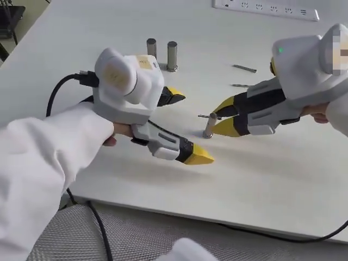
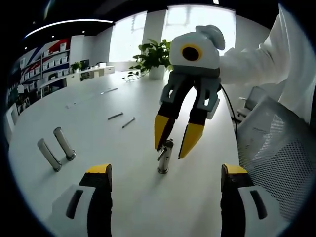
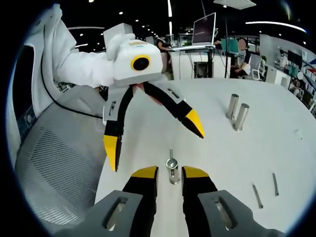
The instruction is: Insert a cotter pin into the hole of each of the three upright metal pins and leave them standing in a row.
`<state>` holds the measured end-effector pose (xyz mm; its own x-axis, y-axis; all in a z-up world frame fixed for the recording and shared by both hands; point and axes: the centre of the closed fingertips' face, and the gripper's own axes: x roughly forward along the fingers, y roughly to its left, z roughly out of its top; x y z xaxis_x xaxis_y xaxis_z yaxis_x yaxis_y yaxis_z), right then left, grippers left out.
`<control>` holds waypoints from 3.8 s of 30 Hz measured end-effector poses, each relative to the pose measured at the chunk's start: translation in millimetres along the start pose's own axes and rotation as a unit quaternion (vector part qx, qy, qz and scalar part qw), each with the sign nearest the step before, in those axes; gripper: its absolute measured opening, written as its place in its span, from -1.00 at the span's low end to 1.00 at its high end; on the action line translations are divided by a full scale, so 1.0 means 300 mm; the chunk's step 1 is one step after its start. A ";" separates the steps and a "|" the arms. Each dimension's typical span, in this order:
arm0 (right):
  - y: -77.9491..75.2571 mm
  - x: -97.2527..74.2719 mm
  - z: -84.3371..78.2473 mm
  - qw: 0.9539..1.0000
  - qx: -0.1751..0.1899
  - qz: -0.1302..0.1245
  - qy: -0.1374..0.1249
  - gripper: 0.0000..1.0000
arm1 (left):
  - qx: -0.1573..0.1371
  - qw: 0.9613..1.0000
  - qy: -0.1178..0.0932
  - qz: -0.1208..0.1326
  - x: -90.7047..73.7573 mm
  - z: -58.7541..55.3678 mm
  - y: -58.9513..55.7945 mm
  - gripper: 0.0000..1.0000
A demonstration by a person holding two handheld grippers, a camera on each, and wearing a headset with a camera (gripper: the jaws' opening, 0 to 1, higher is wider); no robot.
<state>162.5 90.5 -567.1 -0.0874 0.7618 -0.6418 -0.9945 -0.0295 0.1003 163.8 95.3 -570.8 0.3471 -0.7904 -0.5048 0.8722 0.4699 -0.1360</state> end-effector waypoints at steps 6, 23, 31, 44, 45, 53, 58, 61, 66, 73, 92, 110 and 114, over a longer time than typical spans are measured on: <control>0.000 0.016 0.007 1.000 -0.002 0.000 0.002 -0.75 | -0.018 1.000 -0.010 -0.013 -0.012 -0.005 -0.020 0.99; -0.046 0.022 0.018 0.998 -0.047 -0.016 0.023 -0.92 | -0.021 1.000 -0.013 -0.011 -0.038 -0.016 -0.003 0.98; -0.105 0.045 0.070 0.998 -0.049 -0.032 0.008 -0.92 | -0.026 1.000 -0.013 -0.001 -0.055 -0.025 0.022 0.98; -0.265 0.073 0.074 0.997 -0.007 -0.072 -0.005 -0.92 | -0.060 0.998 -0.009 0.023 -0.079 -0.052 0.080 0.98; -0.273 0.073 0.072 0.997 -0.002 -0.076 -0.006 -0.92 | -0.061 0.998 -0.009 0.024 -0.079 -0.052 0.082 0.98; -0.272 0.082 0.077 0.997 -0.020 -0.068 -0.012 -0.91 | -0.069 0.997 -0.016 0.026 -0.079 -0.048 0.090 0.98; -0.263 0.082 0.082 0.997 -0.031 -0.066 -0.011 -0.91 | -0.068 0.997 -0.016 0.025 -0.078 -0.046 0.090 0.98; -0.249 0.081 0.086 0.997 -0.035 -0.066 -0.008 -0.89 | -0.070 0.997 -0.017 0.025 -0.079 -0.043 0.089 0.98; -0.250 0.061 0.100 0.996 -0.030 -0.079 -0.017 -0.65 | -0.071 0.997 -0.017 0.028 -0.084 -0.039 0.091 0.98; -0.211 -0.018 0.131 0.994 0.007 -0.101 -0.044 -0.35 | -0.074 0.996 -0.028 0.037 -0.111 -0.015 0.097 0.98; -0.049 -0.273 0.039 0.964 0.131 -0.199 -0.116 0.39 | -0.065 0.996 -0.039 0.041 -0.173 0.048 0.006 0.98; 0.090 -0.253 -0.096 0.957 0.192 -0.202 -0.081 0.97 | -0.056 0.996 0.013 0.063 -0.235 -0.073 -0.016 0.93; 0.096 -0.246 -0.095 0.956 0.198 -0.200 -0.084 0.97 | -0.070 0.995 0.010 0.071 -0.245 -0.089 -0.001 0.93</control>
<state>138.8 14.9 -538.6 0.3389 0.7553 -0.5610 -0.8434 0.5081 0.1746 128.7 163.8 -556.4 0.4557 -0.7042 -0.5444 0.7571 0.6283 -0.1790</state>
